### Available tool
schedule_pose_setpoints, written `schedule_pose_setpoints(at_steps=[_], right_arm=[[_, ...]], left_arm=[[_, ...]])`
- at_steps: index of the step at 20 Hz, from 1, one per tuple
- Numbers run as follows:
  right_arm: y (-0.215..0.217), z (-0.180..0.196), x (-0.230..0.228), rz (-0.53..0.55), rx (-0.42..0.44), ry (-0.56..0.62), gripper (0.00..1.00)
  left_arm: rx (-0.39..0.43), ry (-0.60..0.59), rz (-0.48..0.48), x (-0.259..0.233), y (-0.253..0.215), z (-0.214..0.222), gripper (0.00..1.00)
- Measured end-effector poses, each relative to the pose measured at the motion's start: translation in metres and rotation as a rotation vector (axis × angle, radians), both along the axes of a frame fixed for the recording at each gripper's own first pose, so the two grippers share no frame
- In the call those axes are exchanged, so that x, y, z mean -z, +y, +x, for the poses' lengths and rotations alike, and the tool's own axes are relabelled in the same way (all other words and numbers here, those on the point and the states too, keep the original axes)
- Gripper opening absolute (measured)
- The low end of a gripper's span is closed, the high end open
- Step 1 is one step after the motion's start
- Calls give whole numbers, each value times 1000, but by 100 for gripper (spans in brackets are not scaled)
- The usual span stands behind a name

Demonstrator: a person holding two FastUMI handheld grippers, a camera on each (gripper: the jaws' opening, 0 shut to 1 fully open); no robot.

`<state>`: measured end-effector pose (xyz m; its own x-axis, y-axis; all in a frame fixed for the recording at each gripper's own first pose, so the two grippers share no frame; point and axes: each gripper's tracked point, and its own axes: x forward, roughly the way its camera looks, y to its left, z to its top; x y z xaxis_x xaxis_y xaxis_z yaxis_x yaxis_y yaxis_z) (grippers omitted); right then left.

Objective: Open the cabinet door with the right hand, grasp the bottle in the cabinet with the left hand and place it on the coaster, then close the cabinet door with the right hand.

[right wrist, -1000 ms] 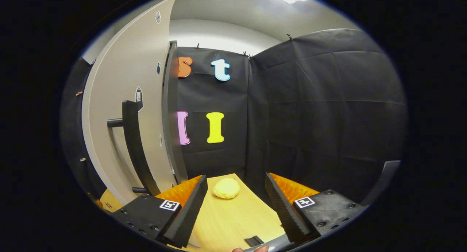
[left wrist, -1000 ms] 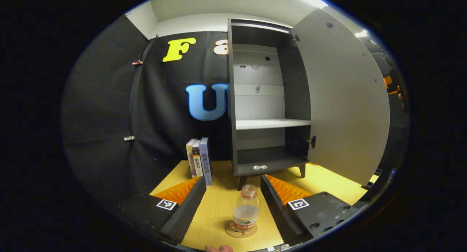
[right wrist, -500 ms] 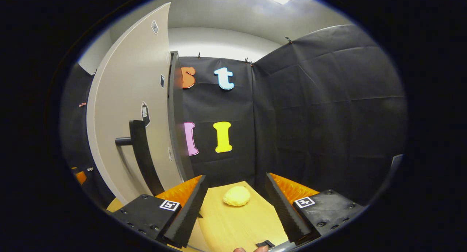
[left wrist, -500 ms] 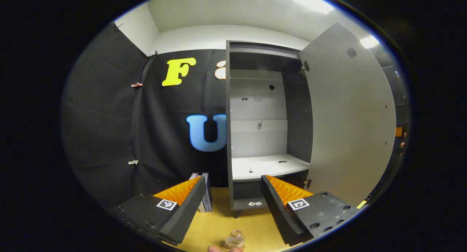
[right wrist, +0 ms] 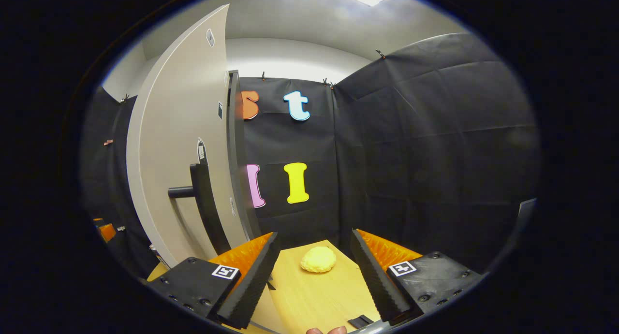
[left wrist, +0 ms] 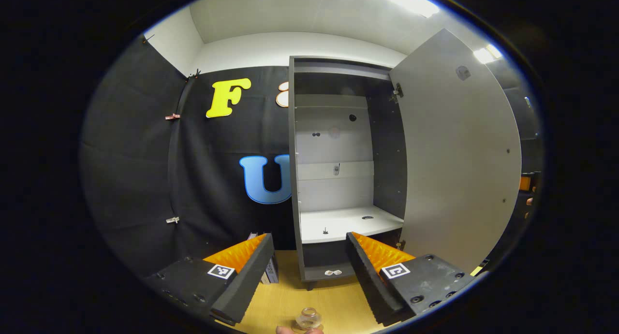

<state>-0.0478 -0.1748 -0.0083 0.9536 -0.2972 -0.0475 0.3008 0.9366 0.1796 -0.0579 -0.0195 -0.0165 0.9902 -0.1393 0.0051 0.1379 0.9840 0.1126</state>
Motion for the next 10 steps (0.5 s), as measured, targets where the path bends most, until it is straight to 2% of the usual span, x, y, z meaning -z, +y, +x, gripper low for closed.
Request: schedule_pose_setpoints(at_steps=[3,4,10], right_arm=[[21,-1,3,57,-24,1,97],[30,-1,4,70,-42,3,97],[92,3,5,86,-160,-1,97]], left_arm=[[9,3,-6,0,1,2,95],[9,5,-6,1,1,3,92],[3,12,-4,2,-1,3,94]])
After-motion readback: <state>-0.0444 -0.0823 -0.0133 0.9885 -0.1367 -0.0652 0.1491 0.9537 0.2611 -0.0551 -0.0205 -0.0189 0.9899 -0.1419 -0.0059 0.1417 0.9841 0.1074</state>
